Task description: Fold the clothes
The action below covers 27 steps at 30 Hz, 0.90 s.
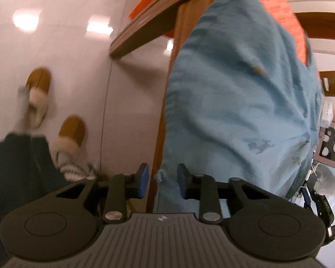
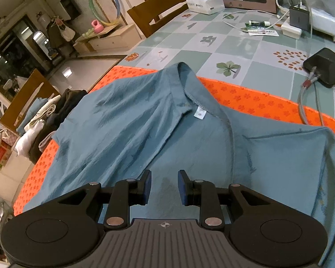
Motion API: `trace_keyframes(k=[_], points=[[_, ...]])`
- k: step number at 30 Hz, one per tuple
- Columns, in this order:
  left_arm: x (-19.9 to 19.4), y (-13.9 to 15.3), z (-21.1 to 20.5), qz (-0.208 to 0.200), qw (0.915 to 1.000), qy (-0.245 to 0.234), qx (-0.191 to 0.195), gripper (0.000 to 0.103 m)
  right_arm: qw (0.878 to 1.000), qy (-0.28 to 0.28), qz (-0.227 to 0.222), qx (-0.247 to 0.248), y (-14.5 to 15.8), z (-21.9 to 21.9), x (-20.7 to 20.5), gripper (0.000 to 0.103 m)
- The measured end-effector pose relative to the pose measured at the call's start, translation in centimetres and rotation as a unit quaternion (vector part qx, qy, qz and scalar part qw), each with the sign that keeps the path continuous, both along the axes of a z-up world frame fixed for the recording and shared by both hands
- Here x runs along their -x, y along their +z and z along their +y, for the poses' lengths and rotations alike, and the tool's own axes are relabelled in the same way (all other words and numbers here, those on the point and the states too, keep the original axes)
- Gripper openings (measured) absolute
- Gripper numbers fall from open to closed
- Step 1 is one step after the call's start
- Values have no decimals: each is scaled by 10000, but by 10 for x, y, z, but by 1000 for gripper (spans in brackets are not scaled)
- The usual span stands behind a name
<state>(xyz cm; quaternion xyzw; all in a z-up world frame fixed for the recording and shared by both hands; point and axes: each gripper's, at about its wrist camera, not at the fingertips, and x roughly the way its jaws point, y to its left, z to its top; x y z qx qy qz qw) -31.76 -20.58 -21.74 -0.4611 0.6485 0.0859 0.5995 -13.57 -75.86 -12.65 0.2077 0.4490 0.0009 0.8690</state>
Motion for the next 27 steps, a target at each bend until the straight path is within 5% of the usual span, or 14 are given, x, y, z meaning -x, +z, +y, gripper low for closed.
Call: trace_keyframes(k=[3,18,19,21,27], points=[[6,3,3,110,9997,215,93,4,10000,49,17,-62,-4,3,-7,28],[30,37,7,-217,9958,793,-411,3,9905,-864,120,-1060,-63,-17,-72,26],[31,38,7,-211,9956,792,-463,3,9902,-873,77,-1087,-64,-18,-74,25],[31,41,7,-213,9949,793,-587,3,9905,-862,53,-1066,-66,-19,-79,4],[28,84,4,-601,9893,460,-1246,3,9926,-742,-346,-899,-37,-18,-75,3]])
